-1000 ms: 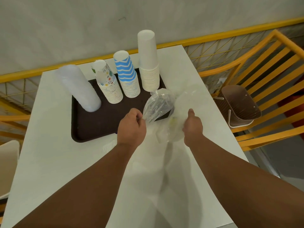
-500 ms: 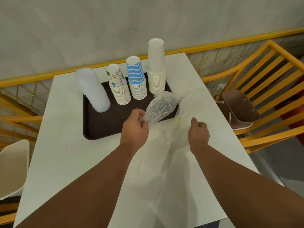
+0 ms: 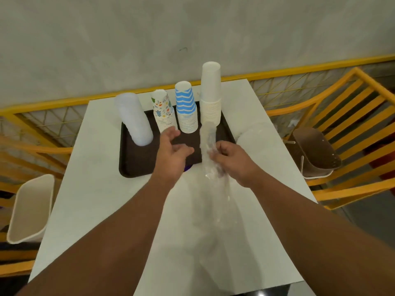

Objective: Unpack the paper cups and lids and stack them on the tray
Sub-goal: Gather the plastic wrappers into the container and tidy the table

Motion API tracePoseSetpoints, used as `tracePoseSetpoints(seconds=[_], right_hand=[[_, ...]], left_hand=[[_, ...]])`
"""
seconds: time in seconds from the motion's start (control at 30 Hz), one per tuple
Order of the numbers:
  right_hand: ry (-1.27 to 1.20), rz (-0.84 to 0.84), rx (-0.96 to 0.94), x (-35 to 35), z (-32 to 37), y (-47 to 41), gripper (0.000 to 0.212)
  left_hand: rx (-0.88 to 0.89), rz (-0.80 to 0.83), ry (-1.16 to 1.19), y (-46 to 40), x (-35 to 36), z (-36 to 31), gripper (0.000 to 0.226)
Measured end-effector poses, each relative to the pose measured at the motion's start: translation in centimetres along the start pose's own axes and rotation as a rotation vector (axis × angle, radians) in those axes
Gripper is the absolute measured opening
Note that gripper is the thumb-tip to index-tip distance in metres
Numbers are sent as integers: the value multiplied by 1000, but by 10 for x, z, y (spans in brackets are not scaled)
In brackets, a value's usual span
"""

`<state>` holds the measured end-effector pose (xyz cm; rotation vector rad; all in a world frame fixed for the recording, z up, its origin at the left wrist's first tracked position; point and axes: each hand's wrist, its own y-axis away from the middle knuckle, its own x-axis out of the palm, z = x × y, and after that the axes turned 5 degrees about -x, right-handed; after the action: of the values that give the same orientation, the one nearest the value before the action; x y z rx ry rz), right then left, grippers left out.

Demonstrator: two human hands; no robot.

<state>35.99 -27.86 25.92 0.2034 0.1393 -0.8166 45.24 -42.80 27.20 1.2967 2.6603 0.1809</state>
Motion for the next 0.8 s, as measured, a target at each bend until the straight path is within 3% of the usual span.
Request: tracePoseSetpoints(seconds=[0.07,0.13,0.23,0.3,0.4,0.5,0.6,0.67,0.73,0.8], right_hand=[[35,149,-28,1,12,5,22],[36,267,4,4,17,10,19],[106,396,106,8,11,14,12],[421,446,144,6,1,16,15],[910,360,154,9,-22,25,34],[1118,122,-34,26,-42,50,40],[1002,167,-170,45,-65,76,28],[947,149,-215,55,-80,92,22],[965,134,-223,61,-92,103,25],[1027,203,-151,65,-99,112,38]], left_hand=[[20,155,-89,-7,-17,-9,82],[-63,301,-220,-8,-29,-9,80],[-211,304,-274,5,-43,10,22],[-352,257,-322,15,-53,31,6],[-545,235,-559,31,-63,62,17],[-573,199,-643,40,-64,84,37],[-394,145,-918,54,-67,95,52],[26,82,-1171,67,-73,104,49],[374,274,-1219,80,-75,114,44],[434,519,-1239,88,-77,127,48]])
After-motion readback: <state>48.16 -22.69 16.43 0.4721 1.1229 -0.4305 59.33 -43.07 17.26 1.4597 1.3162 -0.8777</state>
